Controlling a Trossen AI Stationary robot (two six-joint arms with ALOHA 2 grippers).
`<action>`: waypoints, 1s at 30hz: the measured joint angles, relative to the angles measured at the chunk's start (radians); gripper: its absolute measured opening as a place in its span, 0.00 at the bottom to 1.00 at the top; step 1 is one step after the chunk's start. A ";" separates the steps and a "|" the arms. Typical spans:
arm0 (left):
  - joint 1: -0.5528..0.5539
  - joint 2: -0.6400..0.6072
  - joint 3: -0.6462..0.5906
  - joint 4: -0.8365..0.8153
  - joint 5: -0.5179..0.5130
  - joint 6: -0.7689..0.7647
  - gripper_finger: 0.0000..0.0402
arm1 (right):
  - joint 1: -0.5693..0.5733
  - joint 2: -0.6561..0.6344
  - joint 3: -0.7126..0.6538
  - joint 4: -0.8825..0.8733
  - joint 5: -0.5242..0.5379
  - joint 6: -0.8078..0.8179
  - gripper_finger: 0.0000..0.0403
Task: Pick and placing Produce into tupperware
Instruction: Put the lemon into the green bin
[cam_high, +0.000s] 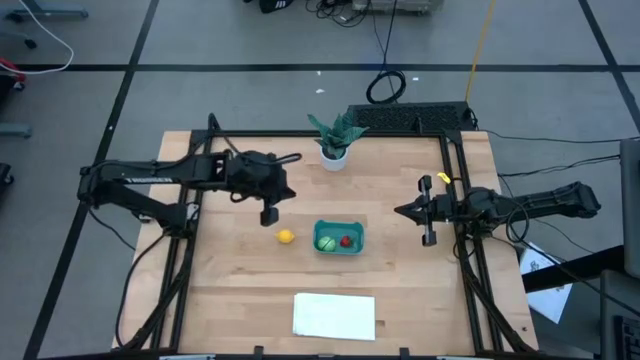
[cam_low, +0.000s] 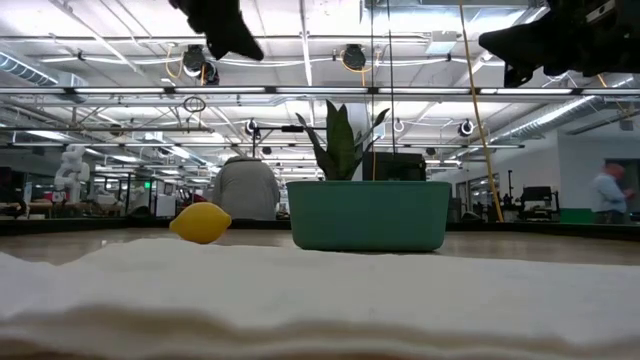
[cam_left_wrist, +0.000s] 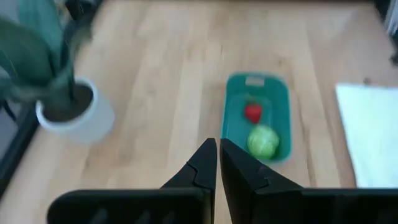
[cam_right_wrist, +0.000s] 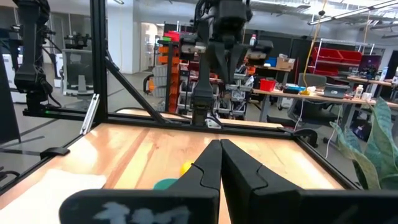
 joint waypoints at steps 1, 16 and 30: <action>0.001 0.011 0.007 -0.033 0.000 -0.007 0.06 | 0.000 0.000 0.000 0.001 0.000 0.000 0.00; -0.002 0.174 0.020 -0.170 0.096 -0.040 0.06 | 0.000 0.007 0.000 0.005 0.000 0.000 0.00; -0.075 0.241 0.019 -0.196 0.070 0.175 0.16 | 0.000 0.010 0.000 0.000 0.000 0.011 0.00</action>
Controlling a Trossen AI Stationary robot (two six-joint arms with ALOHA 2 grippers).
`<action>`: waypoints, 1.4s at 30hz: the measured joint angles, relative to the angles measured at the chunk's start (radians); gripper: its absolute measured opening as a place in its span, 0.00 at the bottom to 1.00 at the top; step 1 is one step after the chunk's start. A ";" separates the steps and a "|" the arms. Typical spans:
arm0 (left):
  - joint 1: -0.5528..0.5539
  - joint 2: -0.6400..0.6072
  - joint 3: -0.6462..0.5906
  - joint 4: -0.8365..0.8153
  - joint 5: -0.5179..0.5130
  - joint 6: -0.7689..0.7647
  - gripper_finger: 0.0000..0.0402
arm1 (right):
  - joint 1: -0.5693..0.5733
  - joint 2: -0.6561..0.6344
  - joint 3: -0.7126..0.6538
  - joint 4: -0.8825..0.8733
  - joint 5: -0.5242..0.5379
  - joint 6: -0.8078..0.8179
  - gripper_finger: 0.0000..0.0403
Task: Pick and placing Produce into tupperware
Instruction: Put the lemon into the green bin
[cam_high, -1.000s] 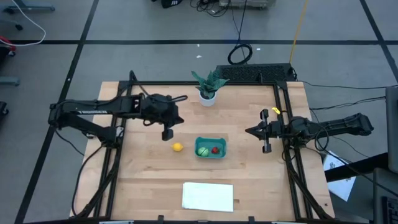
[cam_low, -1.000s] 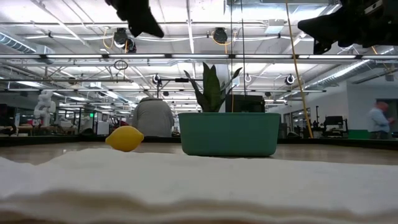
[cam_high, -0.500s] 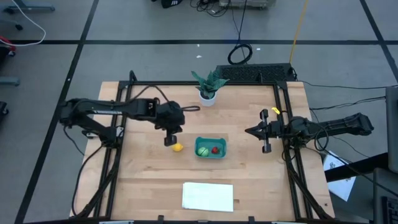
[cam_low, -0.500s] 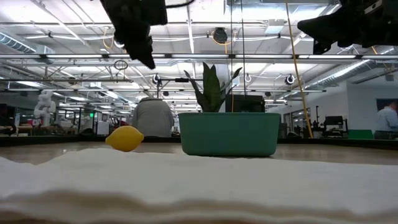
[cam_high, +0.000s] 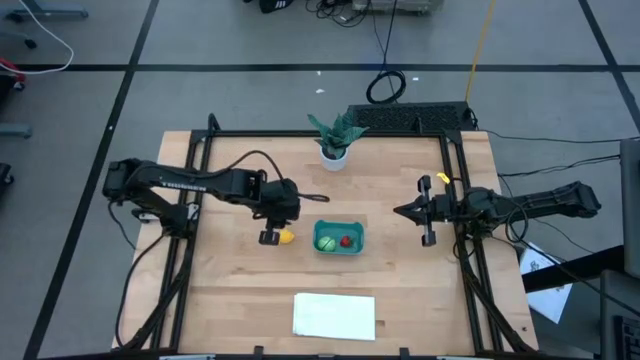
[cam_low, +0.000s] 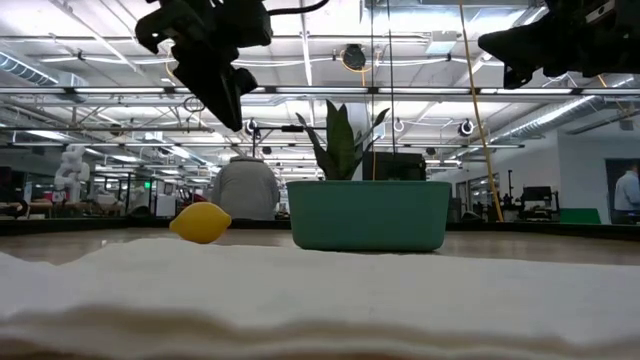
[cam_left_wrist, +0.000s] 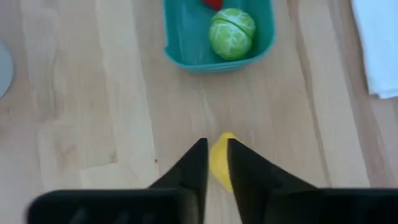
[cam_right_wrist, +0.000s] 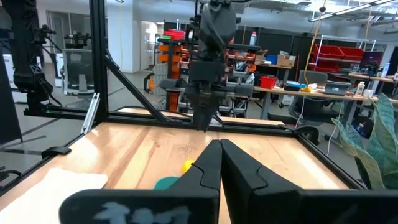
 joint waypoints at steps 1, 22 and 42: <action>-0.005 0.001 0.000 0.000 0.000 0.000 0.20 | 0.000 0.001 0.000 0.000 0.000 0.000 0.00; -0.030 0.045 -0.001 -0.056 0.004 -0.138 0.79 | 0.000 0.011 0.000 0.000 0.000 0.000 0.00; -0.031 0.255 -0.009 -0.037 0.083 -0.110 0.80 | 0.000 0.036 0.000 0.005 0.000 0.000 0.00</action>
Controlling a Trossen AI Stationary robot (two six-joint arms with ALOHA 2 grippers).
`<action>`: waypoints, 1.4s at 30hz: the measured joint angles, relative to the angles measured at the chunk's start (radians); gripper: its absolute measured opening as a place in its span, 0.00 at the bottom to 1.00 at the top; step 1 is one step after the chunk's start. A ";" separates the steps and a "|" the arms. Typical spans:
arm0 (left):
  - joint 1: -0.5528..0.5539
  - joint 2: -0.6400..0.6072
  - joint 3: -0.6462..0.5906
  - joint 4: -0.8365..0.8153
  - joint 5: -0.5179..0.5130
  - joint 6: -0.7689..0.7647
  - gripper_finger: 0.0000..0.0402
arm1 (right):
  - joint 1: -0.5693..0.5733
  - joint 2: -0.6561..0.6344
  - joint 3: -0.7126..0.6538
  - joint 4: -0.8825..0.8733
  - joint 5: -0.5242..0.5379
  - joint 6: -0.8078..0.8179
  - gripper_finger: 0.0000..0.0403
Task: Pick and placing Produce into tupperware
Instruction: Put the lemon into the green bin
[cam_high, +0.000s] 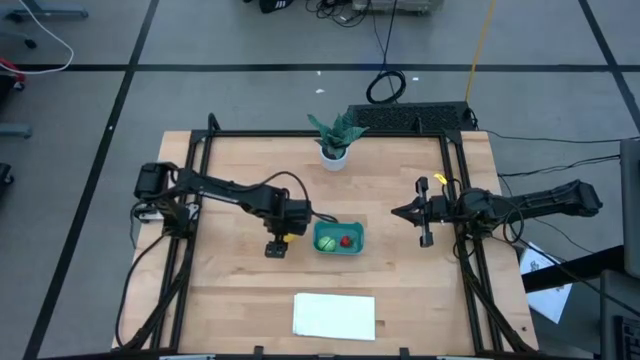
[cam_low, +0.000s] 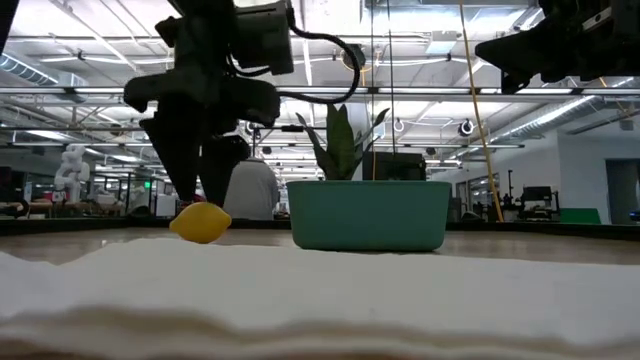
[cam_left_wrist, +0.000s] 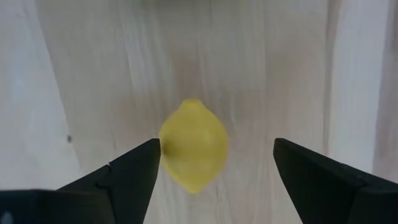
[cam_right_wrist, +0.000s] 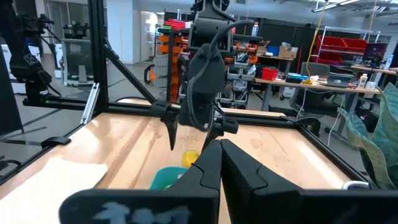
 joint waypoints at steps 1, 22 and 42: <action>0.000 0.006 0.000 0.004 0.000 0.004 0.80 | 0.000 0.000 0.000 0.000 0.000 0.000 0.00; 0.027 0.049 -0.070 0.085 -0.077 0.025 0.80 | 0.000 0.003 0.000 0.000 0.000 -0.001 0.00; 0.028 0.049 -0.072 0.136 -0.091 0.023 0.54 | 0.000 0.003 0.000 0.000 0.000 0.004 0.00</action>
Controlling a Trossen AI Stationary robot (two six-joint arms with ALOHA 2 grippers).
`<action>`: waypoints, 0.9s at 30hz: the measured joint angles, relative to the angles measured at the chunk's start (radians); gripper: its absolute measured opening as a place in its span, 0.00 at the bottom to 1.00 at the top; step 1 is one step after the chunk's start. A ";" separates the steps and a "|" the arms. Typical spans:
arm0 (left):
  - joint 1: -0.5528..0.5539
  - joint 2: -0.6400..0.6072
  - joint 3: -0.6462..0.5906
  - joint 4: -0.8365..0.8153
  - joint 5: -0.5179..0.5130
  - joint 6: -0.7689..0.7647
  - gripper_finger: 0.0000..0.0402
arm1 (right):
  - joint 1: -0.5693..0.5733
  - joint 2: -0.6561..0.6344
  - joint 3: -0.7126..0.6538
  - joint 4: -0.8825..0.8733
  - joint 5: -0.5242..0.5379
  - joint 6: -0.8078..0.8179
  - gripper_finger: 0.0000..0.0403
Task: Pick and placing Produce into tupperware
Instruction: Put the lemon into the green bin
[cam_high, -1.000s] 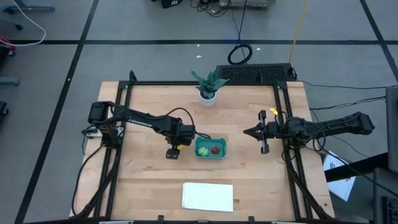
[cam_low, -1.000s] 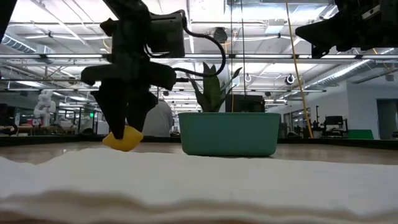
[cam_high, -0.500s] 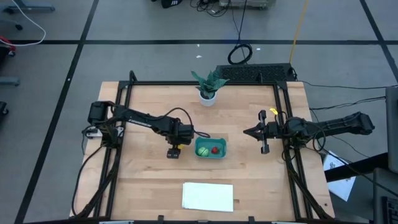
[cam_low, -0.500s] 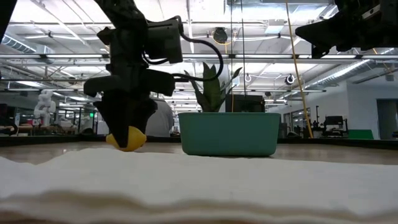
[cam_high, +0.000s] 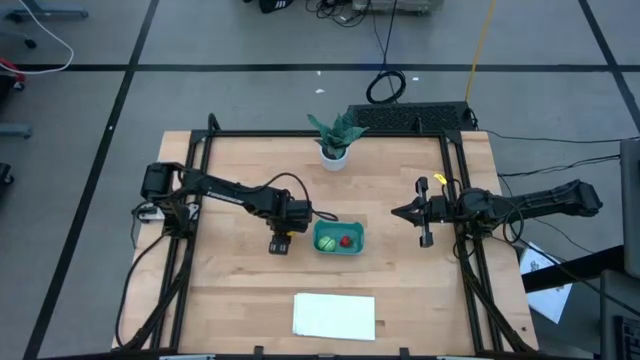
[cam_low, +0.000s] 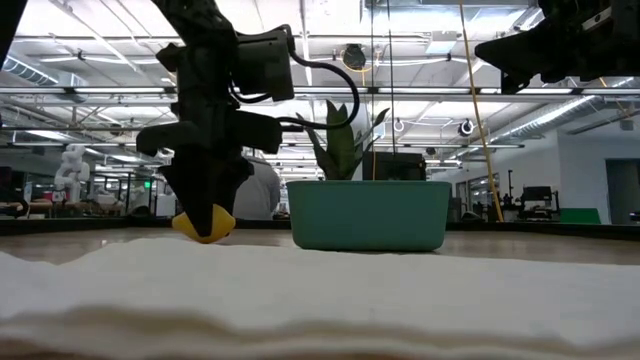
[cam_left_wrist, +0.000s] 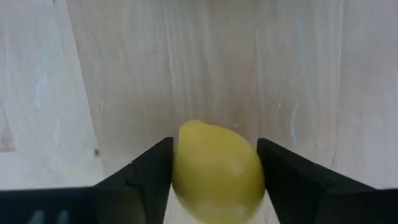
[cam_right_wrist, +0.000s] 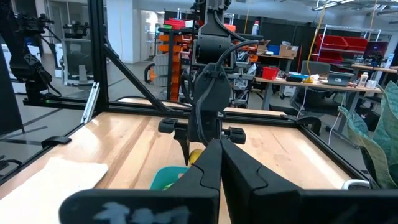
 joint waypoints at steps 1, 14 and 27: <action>0.000 -0.001 0.000 0.000 0.000 0.000 0.52 | 0.000 0.000 0.000 0.000 0.000 0.000 0.00; 0.000 -0.001 0.013 -0.032 -0.001 0.034 0.56 | 0.000 0.000 0.000 0.000 0.000 0.000 0.00; 0.002 -0.004 0.143 -0.175 -0.046 0.071 0.54 | 0.000 0.000 0.000 0.000 0.000 0.000 0.00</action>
